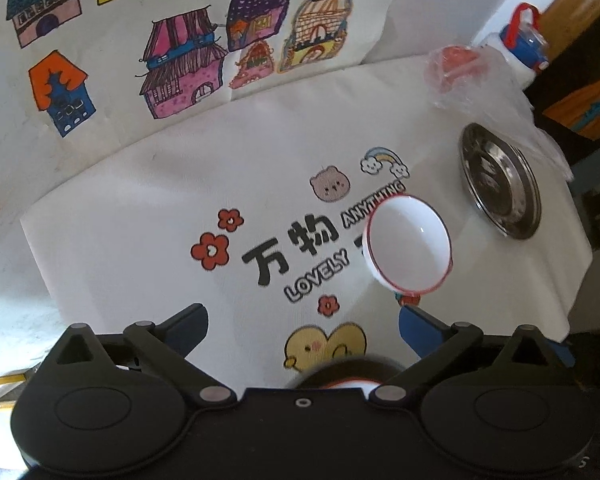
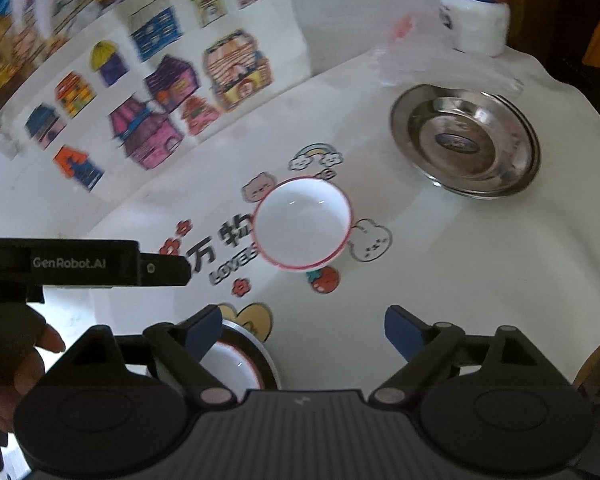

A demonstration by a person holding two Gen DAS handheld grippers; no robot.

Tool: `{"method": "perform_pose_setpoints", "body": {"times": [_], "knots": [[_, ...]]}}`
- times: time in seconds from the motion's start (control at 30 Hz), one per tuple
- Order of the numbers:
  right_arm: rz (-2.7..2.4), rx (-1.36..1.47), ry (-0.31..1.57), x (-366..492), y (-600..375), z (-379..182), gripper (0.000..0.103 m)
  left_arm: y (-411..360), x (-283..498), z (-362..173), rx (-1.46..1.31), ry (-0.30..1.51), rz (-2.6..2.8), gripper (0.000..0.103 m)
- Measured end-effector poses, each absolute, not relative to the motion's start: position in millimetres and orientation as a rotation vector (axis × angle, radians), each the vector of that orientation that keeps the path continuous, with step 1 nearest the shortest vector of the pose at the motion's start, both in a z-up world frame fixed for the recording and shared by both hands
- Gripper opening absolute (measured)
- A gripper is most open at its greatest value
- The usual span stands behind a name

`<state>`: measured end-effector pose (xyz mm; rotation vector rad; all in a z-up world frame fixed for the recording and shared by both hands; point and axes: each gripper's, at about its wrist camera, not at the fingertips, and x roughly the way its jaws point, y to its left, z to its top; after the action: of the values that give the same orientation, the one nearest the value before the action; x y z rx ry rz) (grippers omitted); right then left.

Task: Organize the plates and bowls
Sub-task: 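Move both grippers to the rim of the smaller red-rimmed white bowl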

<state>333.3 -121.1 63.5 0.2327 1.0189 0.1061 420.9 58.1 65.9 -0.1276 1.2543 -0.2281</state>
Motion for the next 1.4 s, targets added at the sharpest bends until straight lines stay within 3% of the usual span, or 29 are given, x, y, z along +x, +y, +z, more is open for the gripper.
{"method": "perform_pose_setpoints", "body": {"times": [0.5,1.1,1.4], "knots": [[-0.086,0.383,0.998,370,-168,33,0.097,20,466,34,-0.049,1.254,-0.244,0.102],[-0.1,0.357,1.033,401,-173,14,0.097,-4,495,11,0.065,1.294,-0.296,0.102],[-0.091,0.304,1.058,407,-166,5,0.096,-7,497,6,0.105,1.299,-0.306,0.096]]}}
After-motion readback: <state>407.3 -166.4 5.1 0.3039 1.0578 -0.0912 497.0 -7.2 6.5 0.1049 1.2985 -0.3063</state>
